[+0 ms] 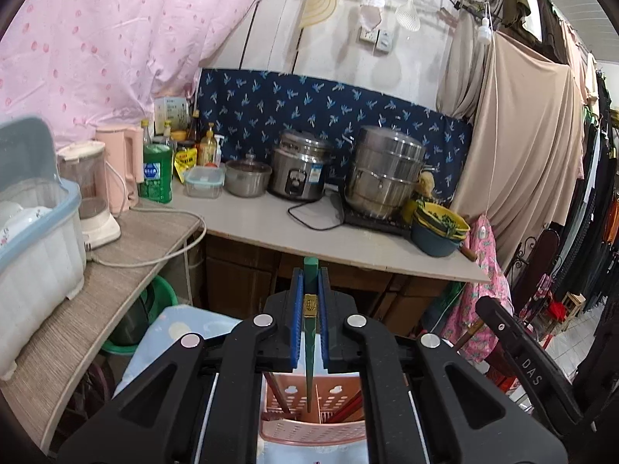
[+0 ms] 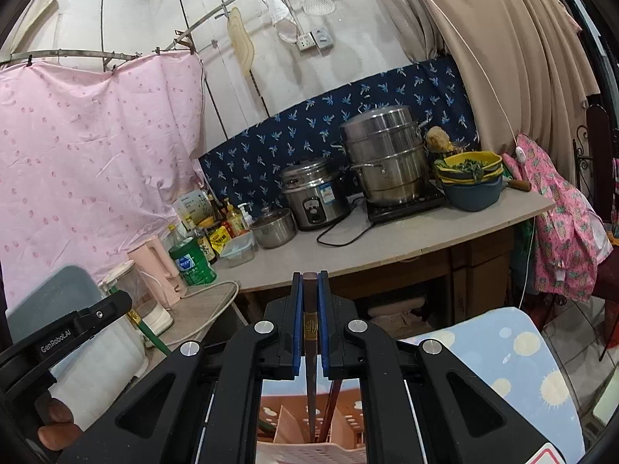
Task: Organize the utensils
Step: 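Open both tools to drop the chopsticks into the pink holder, then move both open tools back toward the last two chopsticks, then grasp the red chopstick by its banded end with the right tool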
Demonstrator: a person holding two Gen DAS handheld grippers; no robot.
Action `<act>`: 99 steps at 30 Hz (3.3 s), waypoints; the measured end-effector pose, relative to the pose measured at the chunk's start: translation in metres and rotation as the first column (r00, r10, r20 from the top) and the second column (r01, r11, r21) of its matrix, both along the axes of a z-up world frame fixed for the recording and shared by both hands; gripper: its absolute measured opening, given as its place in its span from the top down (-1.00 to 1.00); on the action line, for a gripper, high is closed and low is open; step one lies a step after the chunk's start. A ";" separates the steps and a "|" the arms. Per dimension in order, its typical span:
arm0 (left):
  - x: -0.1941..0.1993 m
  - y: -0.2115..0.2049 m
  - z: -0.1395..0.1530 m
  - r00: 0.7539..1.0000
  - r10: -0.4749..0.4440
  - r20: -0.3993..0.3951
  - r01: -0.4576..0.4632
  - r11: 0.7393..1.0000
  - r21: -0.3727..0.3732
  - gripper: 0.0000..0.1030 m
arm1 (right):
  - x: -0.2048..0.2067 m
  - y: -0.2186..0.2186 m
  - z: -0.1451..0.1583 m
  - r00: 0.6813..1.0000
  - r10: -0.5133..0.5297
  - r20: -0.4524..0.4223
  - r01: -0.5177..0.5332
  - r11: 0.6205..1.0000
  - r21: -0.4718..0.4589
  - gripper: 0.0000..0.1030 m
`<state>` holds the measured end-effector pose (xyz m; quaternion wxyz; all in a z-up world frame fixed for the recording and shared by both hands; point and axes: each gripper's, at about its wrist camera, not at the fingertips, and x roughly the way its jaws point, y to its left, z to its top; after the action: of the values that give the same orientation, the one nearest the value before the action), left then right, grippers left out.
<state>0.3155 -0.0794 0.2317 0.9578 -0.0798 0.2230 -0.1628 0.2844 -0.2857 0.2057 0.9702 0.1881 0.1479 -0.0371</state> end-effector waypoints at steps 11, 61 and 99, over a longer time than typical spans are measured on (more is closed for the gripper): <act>0.000 0.006 -0.027 0.998 0.015 -0.067 -0.015 1.000 0.001 0.35 | -0.013 -0.007 -0.023 0.999 0.010 -0.050 -0.010 1.000 0.013 0.72; -0.198 0.087 -0.157 0.978 0.060 -0.199 -0.021 0.981 0.193 -0.03 | -0.234 0.093 -0.141 0.951 0.094 -0.295 -0.133 0.985 -0.113 0.43; -0.228 0.081 -0.229 0.930 0.029 -0.366 0.066 0.968 0.242 -0.05 | -0.221 0.135 -0.239 0.836 0.116 -0.536 -0.177 0.982 -0.063 0.87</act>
<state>0.0875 0.0012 0.0025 0.9001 0.0149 0.4172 -0.1247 0.0634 -0.1507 -0.0333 0.9006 0.1050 0.4213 -0.0211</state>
